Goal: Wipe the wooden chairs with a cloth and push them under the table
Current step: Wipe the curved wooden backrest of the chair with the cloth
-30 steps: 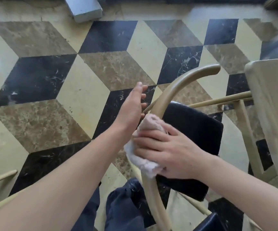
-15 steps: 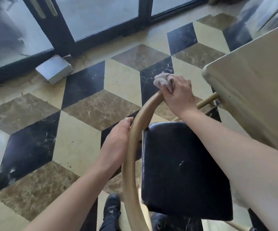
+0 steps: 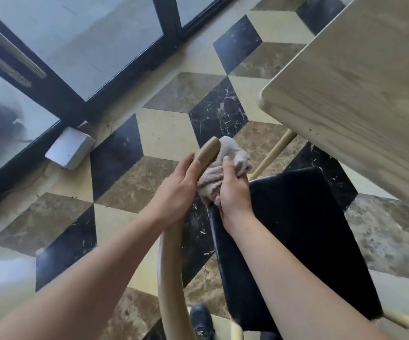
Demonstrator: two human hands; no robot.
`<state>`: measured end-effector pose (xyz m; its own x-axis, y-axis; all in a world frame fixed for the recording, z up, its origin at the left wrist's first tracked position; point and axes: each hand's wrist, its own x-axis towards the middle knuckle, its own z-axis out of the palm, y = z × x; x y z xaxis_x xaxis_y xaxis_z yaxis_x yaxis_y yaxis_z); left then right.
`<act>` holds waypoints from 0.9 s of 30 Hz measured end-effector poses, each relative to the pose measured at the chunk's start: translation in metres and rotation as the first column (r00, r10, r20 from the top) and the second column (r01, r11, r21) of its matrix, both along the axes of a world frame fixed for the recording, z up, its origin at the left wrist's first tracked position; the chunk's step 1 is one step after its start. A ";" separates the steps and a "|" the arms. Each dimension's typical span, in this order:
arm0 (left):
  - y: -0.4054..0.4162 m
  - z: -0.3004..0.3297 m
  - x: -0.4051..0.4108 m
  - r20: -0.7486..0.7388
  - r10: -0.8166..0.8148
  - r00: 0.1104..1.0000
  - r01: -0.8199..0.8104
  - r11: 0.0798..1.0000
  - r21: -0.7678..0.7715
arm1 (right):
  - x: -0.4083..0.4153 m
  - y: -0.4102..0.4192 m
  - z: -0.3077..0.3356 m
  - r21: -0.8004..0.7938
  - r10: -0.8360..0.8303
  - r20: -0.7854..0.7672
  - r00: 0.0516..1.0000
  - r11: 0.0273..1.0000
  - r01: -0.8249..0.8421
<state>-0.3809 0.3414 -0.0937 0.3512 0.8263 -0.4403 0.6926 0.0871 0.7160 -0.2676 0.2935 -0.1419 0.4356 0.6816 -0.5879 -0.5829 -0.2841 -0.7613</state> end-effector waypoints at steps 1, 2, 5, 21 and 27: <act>0.006 0.001 0.008 -0.007 -0.024 1.000 0.024 1.000 0.008 | 0.004 -0.001 -0.003 0.015 -0.010 0.026 1.000 1.000 0.009; 0.011 -0.002 0.015 -0.018 -0.049 0.999 0.050 0.999 0.013 | 0.009 -0.001 -0.004 0.037 -0.007 0.048 0.999 0.999 0.006; 0.024 -0.002 0.027 -0.015 -0.082 0.997 0.082 0.996 0.041 | 0.013 0.001 -0.008 0.154 0.110 0.121 0.987 0.980 -0.128; 0.035 -0.009 0.055 -0.152 -0.076 0.985 0.102 0.979 0.176 | -0.020 -0.001 -0.024 0.195 0.200 -0.026 0.979 0.962 -0.191; 0.036 -0.013 0.052 -0.101 -0.009 0.995 0.021 0.993 0.116 | 0.012 -0.022 -0.042 0.353 0.419 0.173 0.891 0.818 -0.453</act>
